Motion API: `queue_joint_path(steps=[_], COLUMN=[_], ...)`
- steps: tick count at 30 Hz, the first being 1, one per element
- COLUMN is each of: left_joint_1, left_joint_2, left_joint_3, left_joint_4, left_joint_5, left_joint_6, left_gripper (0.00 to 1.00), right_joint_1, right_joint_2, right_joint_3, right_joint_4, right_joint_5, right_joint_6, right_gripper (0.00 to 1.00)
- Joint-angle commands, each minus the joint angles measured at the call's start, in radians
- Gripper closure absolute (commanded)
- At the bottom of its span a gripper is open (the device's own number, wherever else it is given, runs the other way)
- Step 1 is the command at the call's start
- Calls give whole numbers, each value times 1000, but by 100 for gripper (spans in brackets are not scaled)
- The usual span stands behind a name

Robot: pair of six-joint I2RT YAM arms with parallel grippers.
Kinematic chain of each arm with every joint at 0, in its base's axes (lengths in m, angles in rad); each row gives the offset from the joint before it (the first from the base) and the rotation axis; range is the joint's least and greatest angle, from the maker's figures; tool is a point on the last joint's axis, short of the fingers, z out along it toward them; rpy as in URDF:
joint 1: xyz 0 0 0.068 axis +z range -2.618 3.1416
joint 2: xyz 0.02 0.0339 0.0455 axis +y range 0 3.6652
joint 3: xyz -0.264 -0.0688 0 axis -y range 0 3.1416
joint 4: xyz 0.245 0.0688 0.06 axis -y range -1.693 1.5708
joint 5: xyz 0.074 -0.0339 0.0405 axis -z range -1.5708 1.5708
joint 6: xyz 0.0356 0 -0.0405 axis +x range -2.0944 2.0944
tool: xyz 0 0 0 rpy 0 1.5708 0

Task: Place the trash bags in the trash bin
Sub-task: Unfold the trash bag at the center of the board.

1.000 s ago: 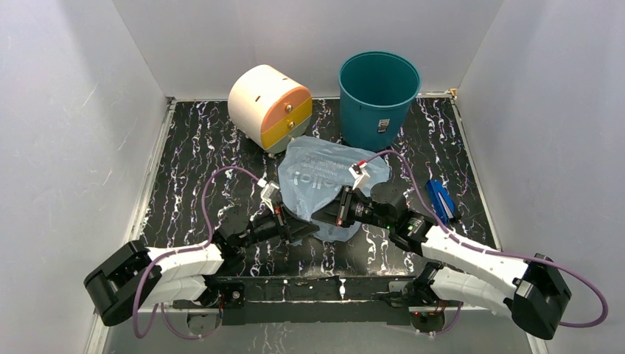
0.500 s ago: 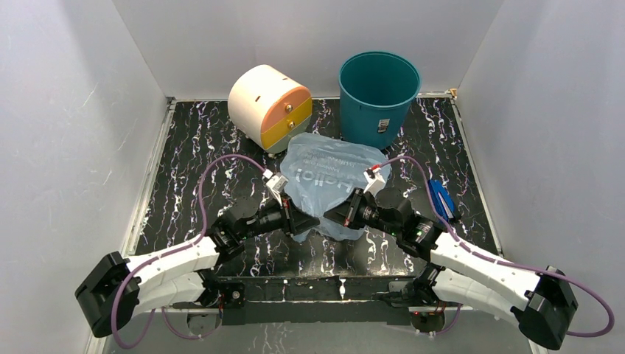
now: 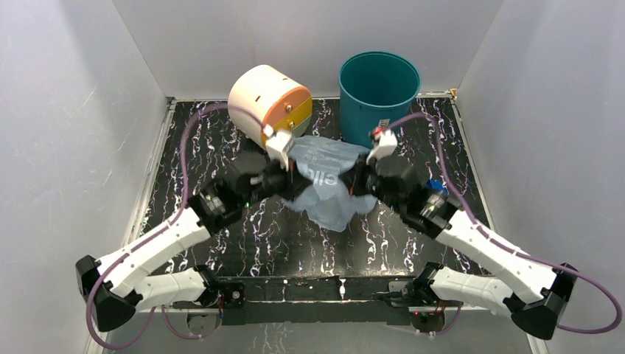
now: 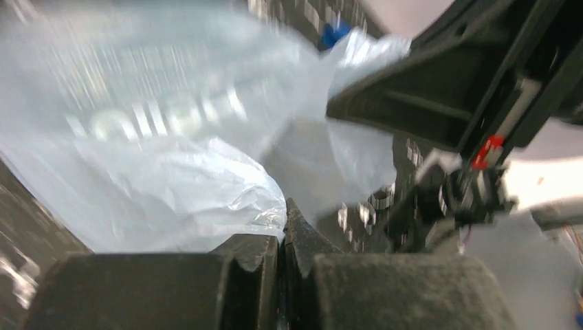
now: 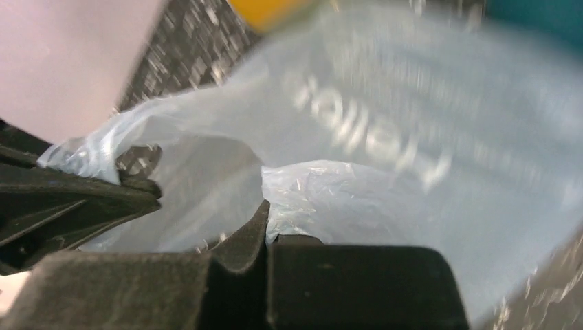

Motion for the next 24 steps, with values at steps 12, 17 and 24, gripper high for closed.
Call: queue_joint_path(steps=[12, 17, 24], left_joint_1=[-4, -12, -9], left_joint_2=[-397, -503, -168], left_joint_3=[-273, -575, 265], left_joint_4=[-22, 101, -259], left_joint_5=[124, 114, -156], left_joint_6=[-36, -248, 235], left_gripper=[100, 100, 100], right_joint_1=[-4, -6, -6], right_joint_2=[-300, -399, -28], right_joint_3=[-291, -407, 296], right_joint_4=[-49, -55, -82], right_joint_5=[-77, -34, 206], right_joint_6=[147, 303, -202], right_gripper=[100, 100, 100])
